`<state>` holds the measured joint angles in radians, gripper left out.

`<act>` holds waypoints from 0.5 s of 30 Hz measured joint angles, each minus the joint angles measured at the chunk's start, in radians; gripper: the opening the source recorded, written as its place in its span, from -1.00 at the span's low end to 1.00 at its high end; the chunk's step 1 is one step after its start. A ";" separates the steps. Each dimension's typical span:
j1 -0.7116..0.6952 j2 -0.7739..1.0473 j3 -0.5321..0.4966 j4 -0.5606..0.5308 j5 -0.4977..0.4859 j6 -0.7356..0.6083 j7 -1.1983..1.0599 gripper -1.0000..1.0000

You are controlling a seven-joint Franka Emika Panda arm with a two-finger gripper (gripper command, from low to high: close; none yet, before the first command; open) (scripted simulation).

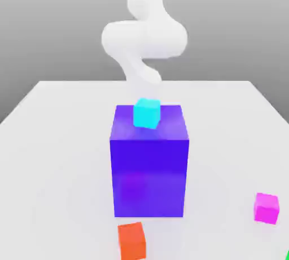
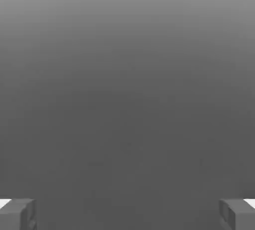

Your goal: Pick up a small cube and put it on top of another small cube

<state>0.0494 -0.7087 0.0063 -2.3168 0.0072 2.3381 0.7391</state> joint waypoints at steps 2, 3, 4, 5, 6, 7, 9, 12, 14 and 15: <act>0.040 0.077 0.007 -0.014 0.006 0.032 -0.052 0.00; 0.059 0.114 0.011 -0.021 0.009 0.047 -0.077 0.00; 0.078 0.151 0.016 -0.028 0.012 0.063 -0.101 0.00; 0.096 0.187 0.021 -0.034 0.015 0.078 -0.125 0.00; 0.113 0.223 0.026 -0.041 0.018 0.093 -0.149 0.00; 0.130 0.260 0.032 -0.048 0.020 0.108 -0.173 0.00; 0.162 0.332 0.047 -0.061 0.025 0.139 -0.221 0.00; 0.207 0.441 0.073 -0.081 0.028 0.184 -0.289 0.00; 0.234 0.513 0.092 -0.094 0.025 0.214 -0.331 0.00; 0.247 0.549 0.102 -0.101 0.022 0.230 -0.351 0.00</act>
<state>0.2965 -0.1594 0.1086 -2.4179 0.0291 2.5677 0.3882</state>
